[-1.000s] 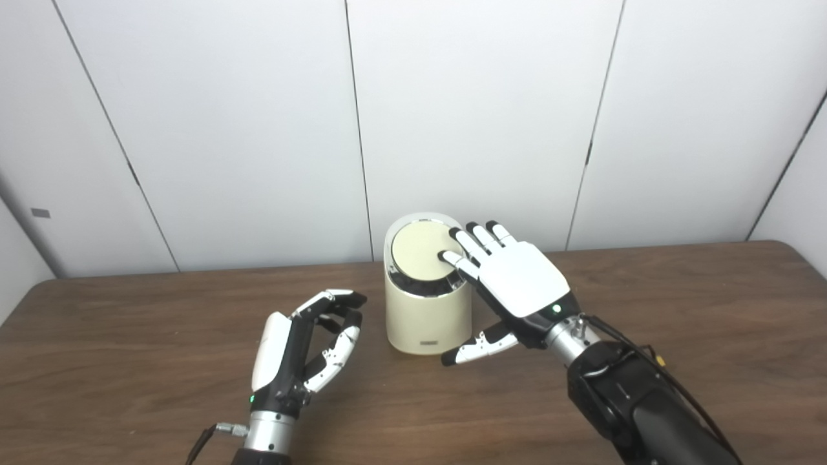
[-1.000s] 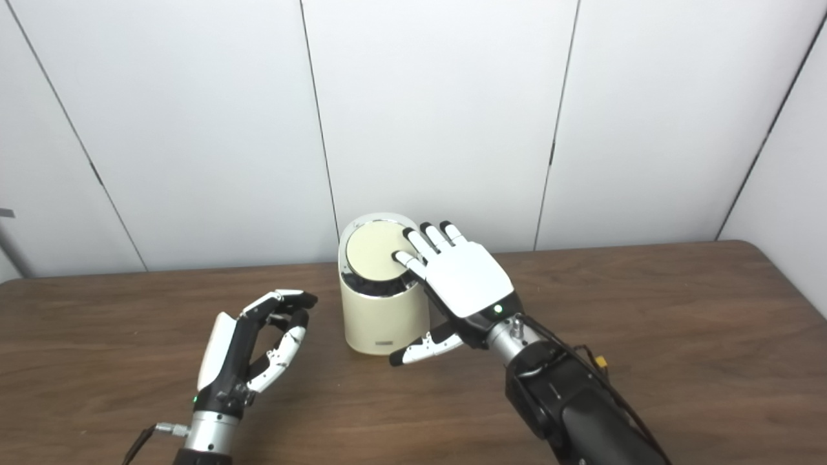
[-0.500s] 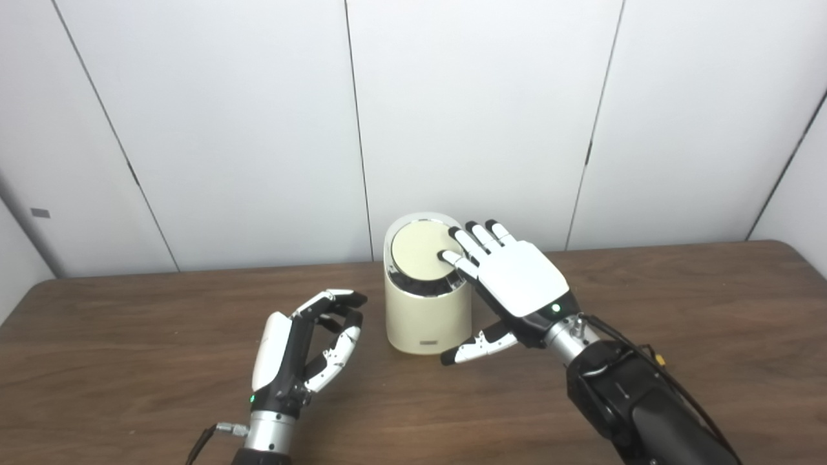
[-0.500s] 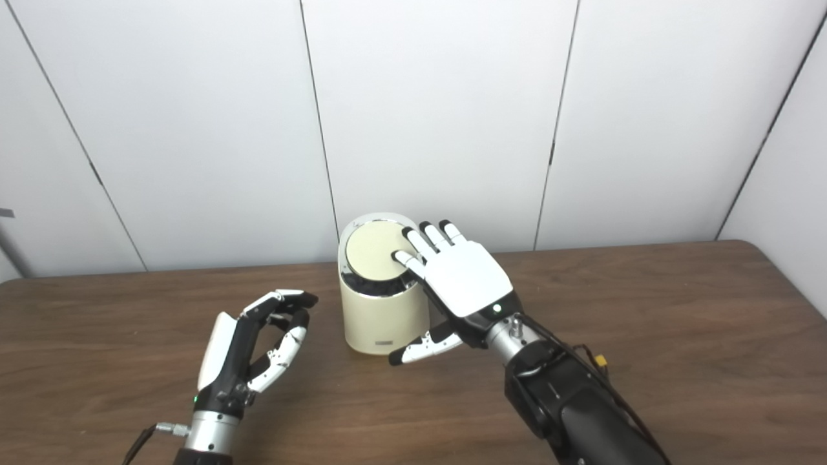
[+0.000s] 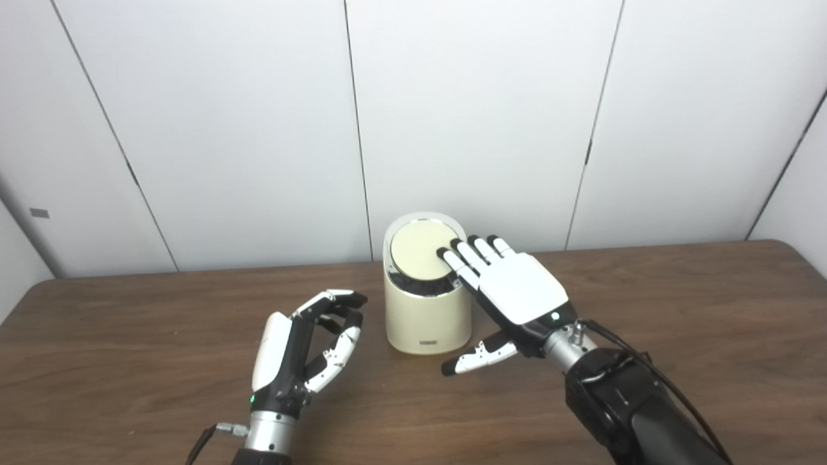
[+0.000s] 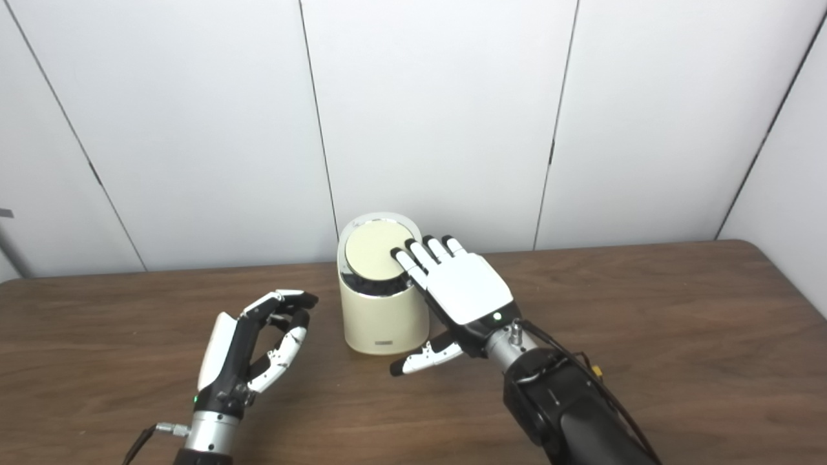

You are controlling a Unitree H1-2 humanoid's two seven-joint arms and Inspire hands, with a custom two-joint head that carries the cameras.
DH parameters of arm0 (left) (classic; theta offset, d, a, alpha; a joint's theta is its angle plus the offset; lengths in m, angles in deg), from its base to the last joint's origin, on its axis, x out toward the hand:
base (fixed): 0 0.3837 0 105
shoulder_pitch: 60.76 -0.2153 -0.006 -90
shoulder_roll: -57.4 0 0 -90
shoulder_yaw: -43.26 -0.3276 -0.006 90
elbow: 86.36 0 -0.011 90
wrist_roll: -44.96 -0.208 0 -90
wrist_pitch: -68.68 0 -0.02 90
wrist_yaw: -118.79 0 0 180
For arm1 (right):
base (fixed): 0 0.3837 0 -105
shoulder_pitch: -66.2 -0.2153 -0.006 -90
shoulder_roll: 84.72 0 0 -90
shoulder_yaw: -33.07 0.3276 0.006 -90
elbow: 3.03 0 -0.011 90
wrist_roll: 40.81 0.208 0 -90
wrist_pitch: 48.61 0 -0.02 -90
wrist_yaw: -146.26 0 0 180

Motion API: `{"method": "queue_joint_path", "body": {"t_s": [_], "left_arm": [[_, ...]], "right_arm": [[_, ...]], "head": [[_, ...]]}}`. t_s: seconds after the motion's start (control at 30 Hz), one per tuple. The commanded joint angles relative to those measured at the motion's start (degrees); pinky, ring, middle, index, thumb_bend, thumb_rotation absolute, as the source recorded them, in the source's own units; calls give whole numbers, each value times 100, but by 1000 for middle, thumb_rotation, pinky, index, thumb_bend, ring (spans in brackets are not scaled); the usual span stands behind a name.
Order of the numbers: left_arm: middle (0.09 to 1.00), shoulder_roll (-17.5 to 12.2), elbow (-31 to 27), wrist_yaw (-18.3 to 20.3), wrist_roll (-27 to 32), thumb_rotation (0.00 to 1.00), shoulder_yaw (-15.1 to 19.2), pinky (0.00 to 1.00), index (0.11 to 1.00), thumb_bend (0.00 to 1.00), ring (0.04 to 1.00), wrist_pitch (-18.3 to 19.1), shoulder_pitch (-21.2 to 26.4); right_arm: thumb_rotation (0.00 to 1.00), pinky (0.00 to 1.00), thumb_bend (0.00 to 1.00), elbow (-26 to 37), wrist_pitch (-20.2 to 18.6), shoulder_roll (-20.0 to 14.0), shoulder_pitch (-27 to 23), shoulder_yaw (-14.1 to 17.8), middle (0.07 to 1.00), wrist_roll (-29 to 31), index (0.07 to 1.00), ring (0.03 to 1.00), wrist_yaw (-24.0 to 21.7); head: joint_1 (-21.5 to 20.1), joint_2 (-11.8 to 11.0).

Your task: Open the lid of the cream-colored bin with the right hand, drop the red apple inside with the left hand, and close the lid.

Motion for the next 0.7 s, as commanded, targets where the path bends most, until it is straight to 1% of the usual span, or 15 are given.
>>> {"method": "queue_joint_path", "body": {"t_s": [0.0, 0.17, 0.23, 0.33, 0.4, 0.67], "left_arm": [[672, -28, -109, -111, -11, 640, 3, 532, 666, 300, 640, -144, 212], [671, -35, -112, -102, -5, 637, 2, 530, 666, 300, 639, -148, 207], [671, -31, -114, -112, -22, 640, 5, 529, 665, 301, 639, -133, 205], [672, -29, -112, -116, -30, 650, 6, 529, 666, 300, 639, -121, 206], [670, -30, -98, -122, -32, 655, 5, 525, 665, 303, 636, -139, 211], [672, -45, -51, -112, 6, 697, 2, 529, 669, 326, 639, -187, 213]], "right_arm": [[820, 1000, 879, 197, -108, 57, -129, 130, 1000, 45, 1000, 1000, 90], [842, 1000, 867, 277, -169, 135, -112, 258, 1000, 63, 1000, 1000, 100], [844, 1000, 862, 293, -172, 178, -97, 344, 1000, 136, 1000, 1000, 195], [798, 1000, 855, 300, -151, 243, -72, 478, 1000, 300, 1000, 1000, 372], [794, 1000, 853, 306, -165, 274, -63, 547, 1000, 361, 1000, 1000, 440], [839, 1000, 842, 318, -235, 294, -57, 673, 1000, 392, 1000, 1000, 642]], "head": [[-2, 3], [3, -7], [7, -10], [6, -13], [6, -13], [16, -35]]}}
